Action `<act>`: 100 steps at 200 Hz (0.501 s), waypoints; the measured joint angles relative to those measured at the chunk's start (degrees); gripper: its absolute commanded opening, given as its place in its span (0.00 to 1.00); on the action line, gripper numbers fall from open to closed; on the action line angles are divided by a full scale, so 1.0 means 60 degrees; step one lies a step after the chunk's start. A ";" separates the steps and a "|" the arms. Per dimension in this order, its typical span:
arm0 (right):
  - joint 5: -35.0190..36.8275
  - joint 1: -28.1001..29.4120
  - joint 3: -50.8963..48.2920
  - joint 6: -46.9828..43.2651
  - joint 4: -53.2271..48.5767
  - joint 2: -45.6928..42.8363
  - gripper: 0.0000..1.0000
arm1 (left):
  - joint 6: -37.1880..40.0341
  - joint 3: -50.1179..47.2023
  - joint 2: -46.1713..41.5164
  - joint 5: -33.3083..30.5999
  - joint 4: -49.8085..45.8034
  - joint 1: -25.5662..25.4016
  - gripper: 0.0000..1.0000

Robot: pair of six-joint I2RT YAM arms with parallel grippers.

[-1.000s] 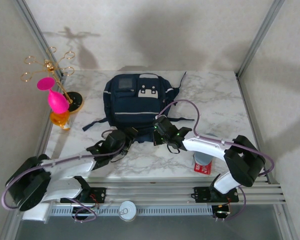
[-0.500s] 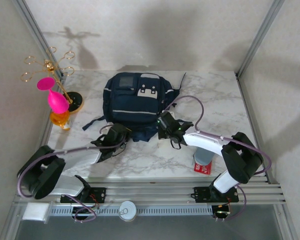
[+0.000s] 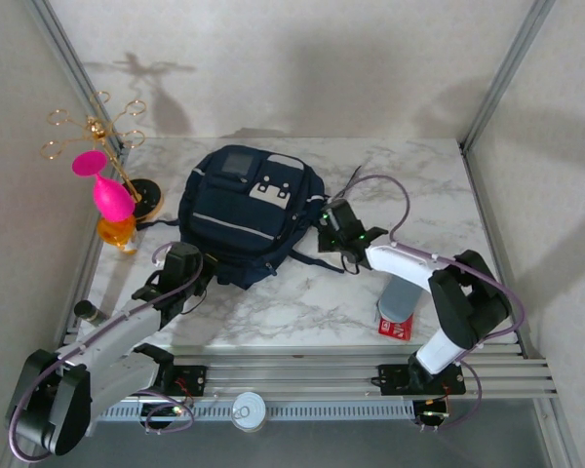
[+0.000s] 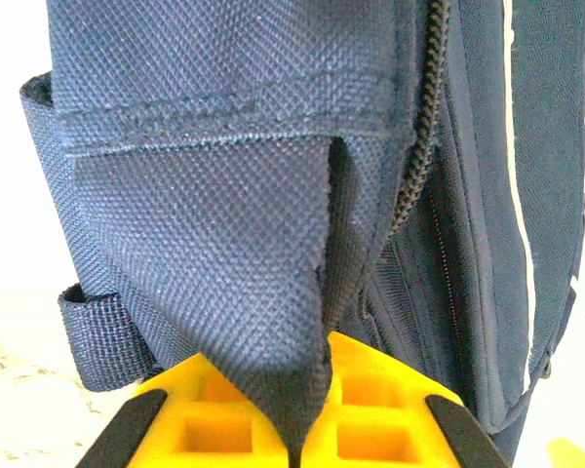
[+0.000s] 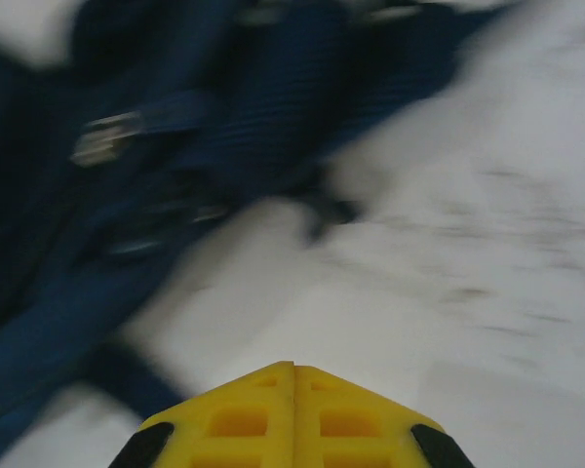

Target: Pack the student bag

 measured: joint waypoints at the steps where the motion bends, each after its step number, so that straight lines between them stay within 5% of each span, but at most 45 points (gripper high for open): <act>1: -0.0055 0.0058 -0.0018 -0.0025 0.0062 -0.0004 0.00 | 0.0004 0.0000 0.0000 0.0000 0.0000 0.0004 0.00; 20: -0.1133 0.0885 -0.0568 -0.0561 0.1031 -0.0066 0.18 | 0.0055 0.0000 0.0000 0.0062 0.0007 0.0015 0.00; 53: -0.2714 0.1253 -0.2222 -0.1071 0.2699 -0.0193 0.34 | 0.0069 0.0000 0.0011 0.0142 0.0018 0.0022 0.00; 100: -0.3271 0.1661 -0.2255 -0.1843 0.4288 0.0663 0.42 | 0.0069 0.0000 0.0007 0.0197 0.0018 0.0058 0.00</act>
